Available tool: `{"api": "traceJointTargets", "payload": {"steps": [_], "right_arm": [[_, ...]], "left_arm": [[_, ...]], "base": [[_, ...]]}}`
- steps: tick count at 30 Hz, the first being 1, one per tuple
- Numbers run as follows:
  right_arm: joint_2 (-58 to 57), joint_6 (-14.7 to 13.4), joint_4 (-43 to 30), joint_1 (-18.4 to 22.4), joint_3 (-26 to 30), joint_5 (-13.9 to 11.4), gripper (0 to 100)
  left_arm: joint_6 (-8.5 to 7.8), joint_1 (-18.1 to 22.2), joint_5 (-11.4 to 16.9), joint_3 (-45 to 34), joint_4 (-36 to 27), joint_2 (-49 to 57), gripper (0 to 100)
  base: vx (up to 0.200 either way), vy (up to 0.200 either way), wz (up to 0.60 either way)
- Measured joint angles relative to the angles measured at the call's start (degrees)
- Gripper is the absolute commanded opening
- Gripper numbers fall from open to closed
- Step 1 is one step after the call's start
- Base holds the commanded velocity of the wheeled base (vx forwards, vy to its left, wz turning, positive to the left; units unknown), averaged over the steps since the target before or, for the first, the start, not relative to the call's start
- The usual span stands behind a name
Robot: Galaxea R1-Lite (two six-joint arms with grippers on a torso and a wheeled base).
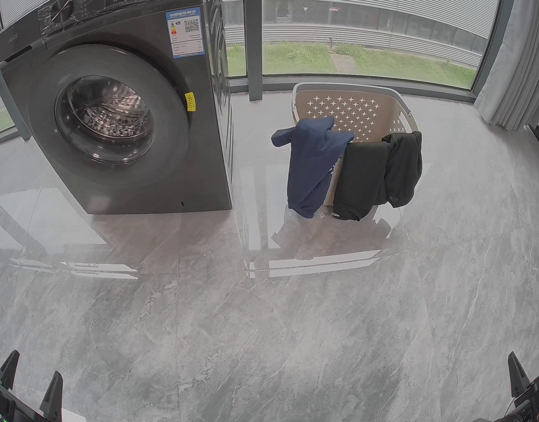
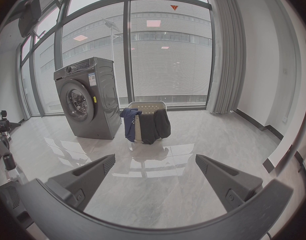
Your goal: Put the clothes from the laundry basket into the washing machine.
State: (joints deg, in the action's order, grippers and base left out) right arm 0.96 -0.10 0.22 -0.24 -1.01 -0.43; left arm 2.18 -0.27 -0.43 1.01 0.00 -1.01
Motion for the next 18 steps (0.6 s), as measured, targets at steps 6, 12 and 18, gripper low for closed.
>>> {"api": "traceJointTargets", "payload": {"steps": [6,12,18], "right_arm": [[0.0,0.0,0.0,0.0,0.0,0.0,100],[0.0,0.0,0.0,0.0,0.0,0.0,100],[0.0,0.0,0.0,0.0,0.0,0.0,100]], "left_arm": [[0.02,0.0,0.0,0.0,0.0,0.0,100],[0.00,0.0,0.0,0.0,0.0,0.0,100],[0.02,0.0,0.0,0.0,0.0,0.0,100]], "base": [[0.000,-0.100,0.00],[0.000,-0.200,0.00],[0.000,-0.200,0.00]]}}
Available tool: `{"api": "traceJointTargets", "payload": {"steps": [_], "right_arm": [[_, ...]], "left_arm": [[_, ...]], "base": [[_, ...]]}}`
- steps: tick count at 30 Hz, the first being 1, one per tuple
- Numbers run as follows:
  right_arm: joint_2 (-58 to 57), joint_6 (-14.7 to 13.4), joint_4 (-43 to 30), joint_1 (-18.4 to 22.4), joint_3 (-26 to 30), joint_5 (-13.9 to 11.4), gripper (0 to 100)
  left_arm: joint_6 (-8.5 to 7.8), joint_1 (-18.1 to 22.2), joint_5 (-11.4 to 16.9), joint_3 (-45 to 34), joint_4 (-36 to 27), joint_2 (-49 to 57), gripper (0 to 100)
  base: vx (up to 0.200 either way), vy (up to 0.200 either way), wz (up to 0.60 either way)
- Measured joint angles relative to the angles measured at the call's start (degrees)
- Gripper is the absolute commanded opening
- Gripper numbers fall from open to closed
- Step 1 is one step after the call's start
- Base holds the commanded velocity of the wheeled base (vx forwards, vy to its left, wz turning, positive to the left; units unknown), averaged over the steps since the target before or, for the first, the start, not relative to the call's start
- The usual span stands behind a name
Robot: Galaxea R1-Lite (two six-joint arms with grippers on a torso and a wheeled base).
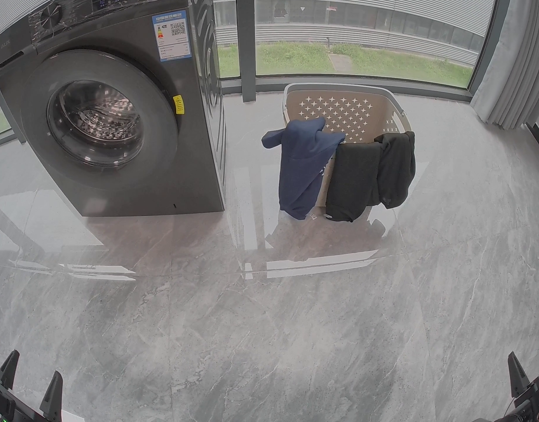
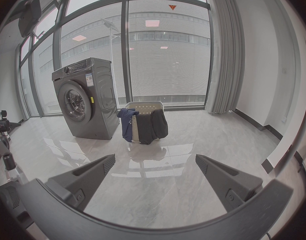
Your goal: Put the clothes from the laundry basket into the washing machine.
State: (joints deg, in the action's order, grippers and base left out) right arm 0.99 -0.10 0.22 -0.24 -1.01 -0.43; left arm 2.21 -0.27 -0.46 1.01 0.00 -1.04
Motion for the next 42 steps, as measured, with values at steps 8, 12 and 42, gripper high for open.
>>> {"api": "traceJointTargets", "payload": {"steps": [8,12,42], "right_arm": [[0.0,0.0,0.0,0.0,0.0,0.0,100],[0.0,0.0,0.0,0.0,0.0,0.0,100],[0.0,0.0,0.0,0.0,0.0,0.0,100]], "left_arm": [[0.04,0.0,0.0,0.0,0.0,0.0,100],[0.04,0.0,0.0,0.0,0.0,0.0,100],[0.00,0.0,0.0,0.0,0.0,0.0,100]], "base": [[0.000,-0.075,0.00],[0.000,0.000,0.00],[0.100,-0.040,0.00]]}}
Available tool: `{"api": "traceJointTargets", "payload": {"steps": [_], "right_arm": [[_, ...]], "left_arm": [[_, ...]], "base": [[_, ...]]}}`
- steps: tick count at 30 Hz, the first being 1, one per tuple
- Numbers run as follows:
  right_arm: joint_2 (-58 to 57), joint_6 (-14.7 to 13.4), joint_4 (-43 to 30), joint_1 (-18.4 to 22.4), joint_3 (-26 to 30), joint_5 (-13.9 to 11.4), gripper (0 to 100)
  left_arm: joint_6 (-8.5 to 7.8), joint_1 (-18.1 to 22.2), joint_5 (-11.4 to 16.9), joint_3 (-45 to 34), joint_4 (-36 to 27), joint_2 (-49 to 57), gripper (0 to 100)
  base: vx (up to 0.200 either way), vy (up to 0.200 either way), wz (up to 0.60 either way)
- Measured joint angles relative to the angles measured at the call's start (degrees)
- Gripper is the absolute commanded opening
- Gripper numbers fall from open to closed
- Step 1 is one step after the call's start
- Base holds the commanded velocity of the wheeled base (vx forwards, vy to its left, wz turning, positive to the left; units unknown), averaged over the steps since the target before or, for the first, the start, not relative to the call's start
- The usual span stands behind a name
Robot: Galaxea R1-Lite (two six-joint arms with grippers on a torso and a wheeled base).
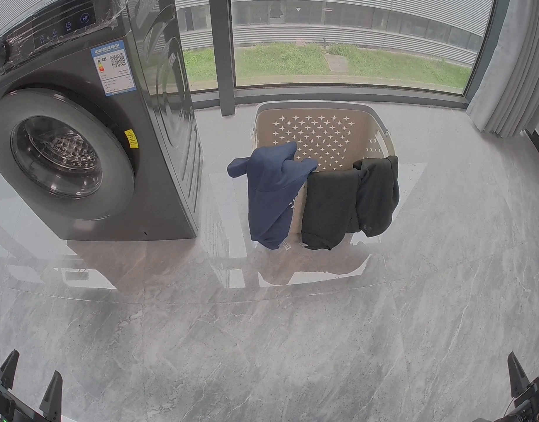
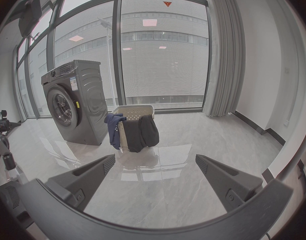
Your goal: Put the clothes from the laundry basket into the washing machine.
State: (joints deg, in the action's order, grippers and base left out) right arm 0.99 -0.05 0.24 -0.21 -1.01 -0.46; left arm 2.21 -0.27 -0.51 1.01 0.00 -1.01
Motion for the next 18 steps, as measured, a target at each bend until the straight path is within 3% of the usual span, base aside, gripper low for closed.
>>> {"api": "traceJointTargets", "payload": {"steps": [7,18], "right_arm": [[0.0,0.0,0.0,0.0,0.0,0.0,100],[0.0,0.0,0.0,0.0,0.0,0.0,100]], "left_arm": [[0.02,0.0,0.0,0.0,0.0,0.0,100],[0.06,0.0,0.0,0.0,0.0,0.0,100]], "base": [[0.000,-0.200,0.00],[0.000,0.000,0.00]]}}
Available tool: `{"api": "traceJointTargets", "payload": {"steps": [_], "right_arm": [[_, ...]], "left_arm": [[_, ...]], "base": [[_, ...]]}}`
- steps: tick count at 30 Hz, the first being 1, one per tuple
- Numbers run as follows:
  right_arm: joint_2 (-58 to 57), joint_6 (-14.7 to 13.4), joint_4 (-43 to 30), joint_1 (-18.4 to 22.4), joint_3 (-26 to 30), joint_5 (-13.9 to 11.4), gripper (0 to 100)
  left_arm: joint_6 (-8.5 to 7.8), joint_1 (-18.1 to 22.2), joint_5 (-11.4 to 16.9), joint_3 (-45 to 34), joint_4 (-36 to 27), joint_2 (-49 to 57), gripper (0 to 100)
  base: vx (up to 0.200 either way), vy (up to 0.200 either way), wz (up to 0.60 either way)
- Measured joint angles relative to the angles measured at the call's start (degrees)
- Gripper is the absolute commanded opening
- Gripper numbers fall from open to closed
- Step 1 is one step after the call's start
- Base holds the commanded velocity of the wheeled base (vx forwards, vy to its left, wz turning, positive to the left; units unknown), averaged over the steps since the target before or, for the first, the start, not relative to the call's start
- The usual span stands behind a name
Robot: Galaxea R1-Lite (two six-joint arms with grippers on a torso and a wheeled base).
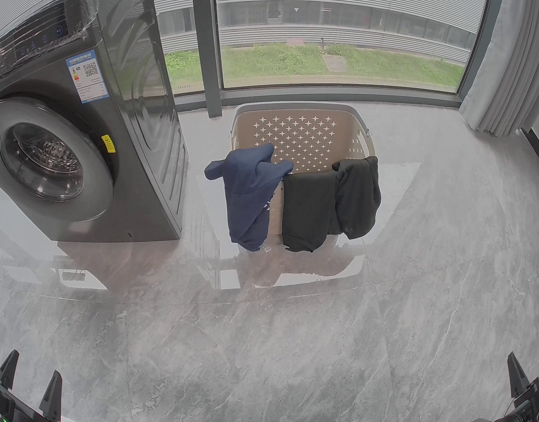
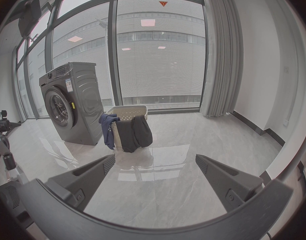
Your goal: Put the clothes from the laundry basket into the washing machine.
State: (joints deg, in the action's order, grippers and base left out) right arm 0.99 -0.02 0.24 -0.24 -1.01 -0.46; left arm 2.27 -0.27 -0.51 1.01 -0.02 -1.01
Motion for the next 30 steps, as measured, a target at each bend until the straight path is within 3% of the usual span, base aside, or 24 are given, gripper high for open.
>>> {"api": "traceJointTargets", "payload": {"steps": [3,12,21,27,30], "right_arm": [[0.0,0.0,0.0,0.0,0.0,0.0,100],[0.0,0.0,0.0,0.0,0.0,0.0,100],[0.0,0.0,0.0,0.0,0.0,0.1,100],[0.0,0.0,0.0,0.0,0.0,0.0,100],[0.0,0.0,0.0,0.0,0.0,0.0,100]], "left_arm": [[-0.02,0.0,0.0,0.0,0.0,0.0,100],[0.00,0.0,0.0,0.0,0.0,0.0,100],[-0.02,0.0,0.0,0.0,0.0,0.0,100],[0.00,0.0,0.0,0.0,0.0,0.0,100],[0.00,0.0,0.0,0.0,0.0,0.0,100]], "base": [[0.000,0.000,0.00],[0.200,0.000,0.00],[0.000,0.000,0.00],[0.200,0.000,0.00],[0.000,0.000,0.00]]}}
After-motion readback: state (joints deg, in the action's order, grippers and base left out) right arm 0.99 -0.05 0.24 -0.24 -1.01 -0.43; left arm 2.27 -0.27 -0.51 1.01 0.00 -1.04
